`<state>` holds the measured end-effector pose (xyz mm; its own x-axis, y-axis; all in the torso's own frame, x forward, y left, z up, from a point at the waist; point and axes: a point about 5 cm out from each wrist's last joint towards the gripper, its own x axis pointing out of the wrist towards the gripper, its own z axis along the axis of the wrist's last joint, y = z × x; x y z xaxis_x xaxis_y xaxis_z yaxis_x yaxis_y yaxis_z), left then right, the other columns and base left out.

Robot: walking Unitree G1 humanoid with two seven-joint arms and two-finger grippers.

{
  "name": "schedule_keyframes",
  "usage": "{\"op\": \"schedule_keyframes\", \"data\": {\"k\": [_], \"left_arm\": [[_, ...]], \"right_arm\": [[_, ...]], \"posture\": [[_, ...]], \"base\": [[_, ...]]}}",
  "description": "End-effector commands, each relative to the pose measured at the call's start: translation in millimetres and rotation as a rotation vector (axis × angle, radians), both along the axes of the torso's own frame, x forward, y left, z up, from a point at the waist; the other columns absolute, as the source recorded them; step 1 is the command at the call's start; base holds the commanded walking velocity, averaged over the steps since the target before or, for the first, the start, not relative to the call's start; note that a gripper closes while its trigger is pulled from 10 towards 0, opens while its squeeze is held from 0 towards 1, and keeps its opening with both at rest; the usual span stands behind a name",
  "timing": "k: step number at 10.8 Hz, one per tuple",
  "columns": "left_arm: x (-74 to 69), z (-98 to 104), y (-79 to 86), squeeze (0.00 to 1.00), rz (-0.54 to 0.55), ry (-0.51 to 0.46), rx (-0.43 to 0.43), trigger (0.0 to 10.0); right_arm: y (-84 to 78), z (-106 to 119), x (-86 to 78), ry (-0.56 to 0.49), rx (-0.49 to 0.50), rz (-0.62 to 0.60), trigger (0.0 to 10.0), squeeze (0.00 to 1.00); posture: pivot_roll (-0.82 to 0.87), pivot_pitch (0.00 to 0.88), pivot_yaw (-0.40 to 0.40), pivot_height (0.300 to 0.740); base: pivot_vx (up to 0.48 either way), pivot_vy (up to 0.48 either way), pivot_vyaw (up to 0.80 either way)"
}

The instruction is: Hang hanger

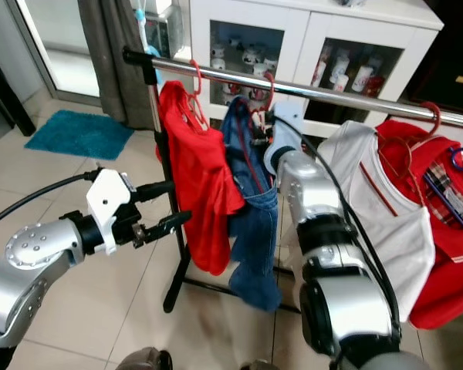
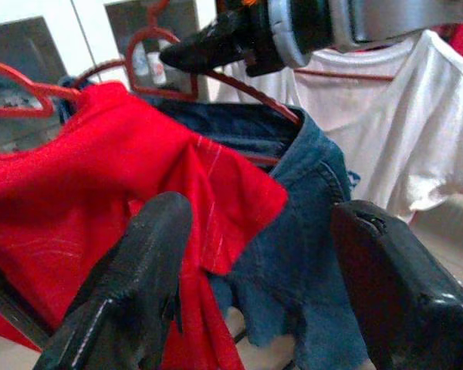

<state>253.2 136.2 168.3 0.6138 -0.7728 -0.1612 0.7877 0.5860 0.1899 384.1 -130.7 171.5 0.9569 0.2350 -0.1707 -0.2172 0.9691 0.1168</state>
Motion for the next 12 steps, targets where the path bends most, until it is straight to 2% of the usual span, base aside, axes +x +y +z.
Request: {"op": "schedule_keyframes", "data": {"k": [1, 2, 3, 4, 6, 7, 10, 12], "left_arm": [[1.9, 0.0, -0.2, 0.00, 0.015, -0.009, -0.004, 10.0], [4.0, -0.8, 1.3, 0.00, 0.050, -0.013, -0.011, 10.0], [11.0, -5.5, 7.9, 0.00, 0.188, -0.010, -0.018, 10.0], [13.1, -4.7, 10.0, 0.00, 0.237, -0.026, -0.044, 10.0], [15.2, -6.9, 10.5, 0.00, 0.371, -0.048, -0.102, 10.0], [14.5, -10.2, 6.5, 0.00, 0.395, -0.049, -0.096, 10.0], [13.7, -13.0, 1.3, 0.00, 0.405, -0.055, -0.087, 10.0], [13.3, -13.7, -0.3, 0.00, 0.399, -0.060, -0.073, 10.0]], "right_arm": [[-0.5, 5.7, -5.9, -0.034, 0.038, 0.017, 10.0, 1.00], [-1.1, 11.9, -11.7, -0.095, 0.040, 0.019, 10.0, 1.00], [-9.3, 25.3, -24.5, -0.246, 0.021, -0.052, 10.0, 1.00], [-12.4, 27.0, -31.5, -0.264, 0.069, -0.037, 10.0, 0.00], [-24.8, 28.5, -60.2, -0.327, 0.128, -0.065, 10.0, 0.00], [-23.2, 26.9, -74.1, -0.347, 0.133, -0.095, 10.0, 0.00], [-13.9, 14.4, -96.4, -0.307, 0.162, -0.127, 10.0, 0.00], [-12.8, 11.2, -98.8, -0.290, 0.150, -0.144, 10.0, 0.00]], "posture": [[0.09, 0.064, -0.024, 0.740], [0.09, 0.063, -0.024, 0.740], [0.09, 0.059, -0.027, 0.740], [0.09, 0.057, -0.029, 0.740], [0.09, 0.047, -0.033, 0.740], [0.08, 0.042, -0.031, 0.740], [0.08, 0.032, -0.032, 0.740], [0.08, 0.025, -0.036, 0.740]], "base": [[0.000, 0.000, 0.00], [0.000, 0.000, 0.00], [0.000, 0.000, 0.00], [0.000, 0.000, 0.00], [0.000, 0.000, 0.00], [0.000, -0.431, 0.00], [0.000, -0.441, 0.00], [0.000, -0.416, 0.00]]}}
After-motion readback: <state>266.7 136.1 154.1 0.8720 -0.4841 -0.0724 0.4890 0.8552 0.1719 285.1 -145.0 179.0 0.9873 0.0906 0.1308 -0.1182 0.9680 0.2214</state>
